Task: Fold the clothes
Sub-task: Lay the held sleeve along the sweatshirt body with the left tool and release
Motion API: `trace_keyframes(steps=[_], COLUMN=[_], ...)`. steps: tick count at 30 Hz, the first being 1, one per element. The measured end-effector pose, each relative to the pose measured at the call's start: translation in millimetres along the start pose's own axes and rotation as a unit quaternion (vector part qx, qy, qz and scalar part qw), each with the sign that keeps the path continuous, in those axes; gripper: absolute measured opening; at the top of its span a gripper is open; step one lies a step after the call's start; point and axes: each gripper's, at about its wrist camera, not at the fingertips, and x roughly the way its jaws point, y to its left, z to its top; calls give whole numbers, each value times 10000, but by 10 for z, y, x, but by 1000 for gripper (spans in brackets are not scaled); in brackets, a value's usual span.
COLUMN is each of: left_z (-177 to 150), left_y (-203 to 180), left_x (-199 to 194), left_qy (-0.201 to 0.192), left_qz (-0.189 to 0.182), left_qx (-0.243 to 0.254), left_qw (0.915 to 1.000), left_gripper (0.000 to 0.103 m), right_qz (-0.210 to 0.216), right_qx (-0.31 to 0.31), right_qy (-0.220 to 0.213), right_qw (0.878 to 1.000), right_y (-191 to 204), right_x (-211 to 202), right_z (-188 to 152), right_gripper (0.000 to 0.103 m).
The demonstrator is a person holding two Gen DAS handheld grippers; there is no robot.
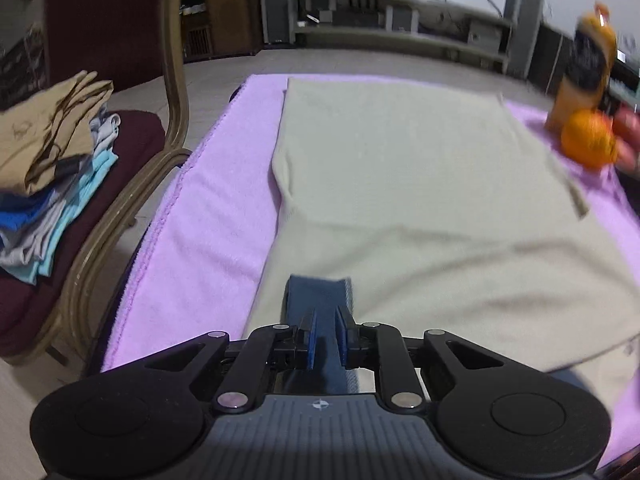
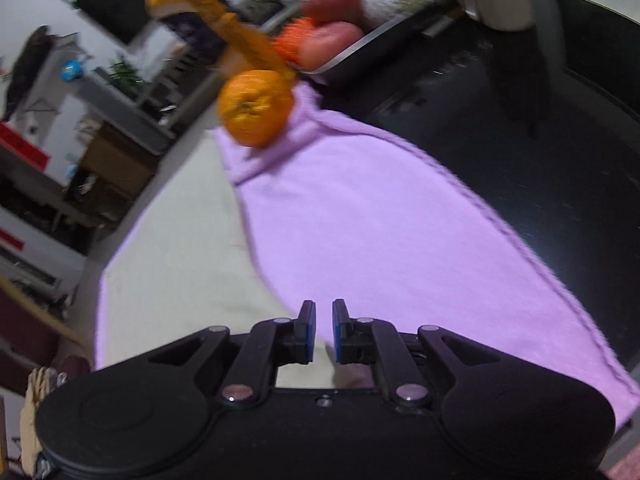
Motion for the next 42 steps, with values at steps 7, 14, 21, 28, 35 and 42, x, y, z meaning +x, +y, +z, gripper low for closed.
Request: trace_keyframes(steps=[7, 14, 21, 28, 35, 42], left_z=[141, 123, 146, 163, 74, -19], left_y=[-336, -560, -444, -426, -102, -202], left_x=[278, 630, 646, 508, 354, 461], left_qy=[180, 64, 64, 121, 215, 154], left_qz=[-260, -31, -115, -70, 31, 281], left_qx=[346, 576, 429, 376, -355, 183], left_qw=[9989, 9983, 9990, 9992, 9991, 9993], left_gripper=[15, 18, 20, 19, 19, 19], right_qz=[837, 1621, 1299, 1177, 1519, 1517], right_qx=[-265, 676, 1552, 1838, 729, 1778], right_qy=[215, 1213, 23, -502, 33, 262], right_qw=[9959, 9770, 9793, 9746, 9857, 9720], right_y=[438, 458, -119, -168, 183, -251], right_x=[335, 1104, 1172, 792, 524, 924], right_z=[50, -85, 267, 281, 81, -81], right_gripper=[13, 12, 0, 7, 16, 0])
